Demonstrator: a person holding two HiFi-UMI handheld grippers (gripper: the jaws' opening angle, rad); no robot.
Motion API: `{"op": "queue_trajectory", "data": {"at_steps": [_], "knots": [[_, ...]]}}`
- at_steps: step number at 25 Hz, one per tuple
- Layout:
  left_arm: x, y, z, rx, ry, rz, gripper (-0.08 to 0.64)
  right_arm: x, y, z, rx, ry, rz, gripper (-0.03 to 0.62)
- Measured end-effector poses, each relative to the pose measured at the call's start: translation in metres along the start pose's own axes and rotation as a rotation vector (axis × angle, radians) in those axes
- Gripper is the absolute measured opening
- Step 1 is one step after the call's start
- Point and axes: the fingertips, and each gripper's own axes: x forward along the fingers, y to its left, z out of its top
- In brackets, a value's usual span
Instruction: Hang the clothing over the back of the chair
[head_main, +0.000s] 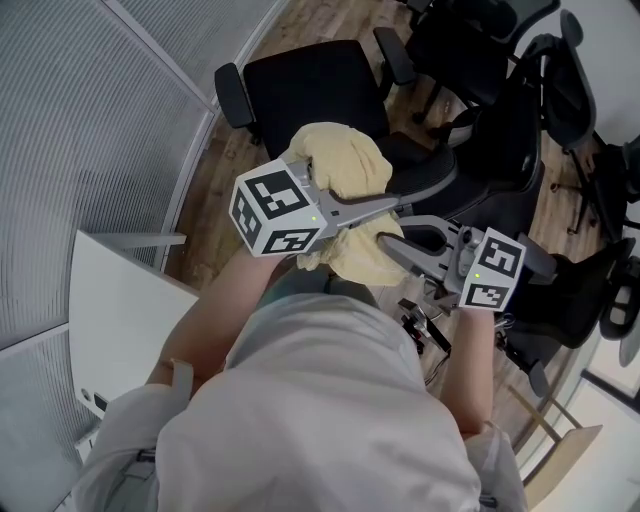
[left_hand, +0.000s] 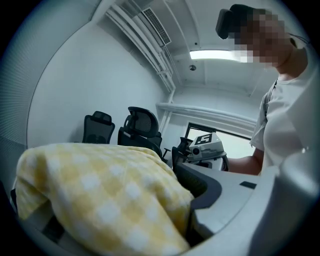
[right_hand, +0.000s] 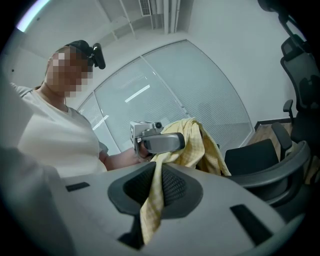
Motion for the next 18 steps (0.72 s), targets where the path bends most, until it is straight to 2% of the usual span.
{"op": "queue_trajectory", "data": {"at_steps": [4,10,14,18], "knots": [[-0.003,0.0,-0.001,0.001,-0.037,0.009,0.19,0.001,-0.001,-0.004,0.008,0.008,-0.004,0.04],[-0.006,-0.001,0.002,0.047,-0.088,0.05,0.201,0.0,-0.005,-0.008,-0.011,0.016,-0.035,0.04],[-0.006,-0.001,0.0,0.075,-0.096,0.069,0.205,0.0,-0.01,-0.012,-0.03,0.021,-0.063,0.04],[-0.007,0.001,-0.001,0.07,-0.081,0.066,0.216,0.001,-0.011,-0.013,-0.032,0.018,-0.068,0.04]]}}
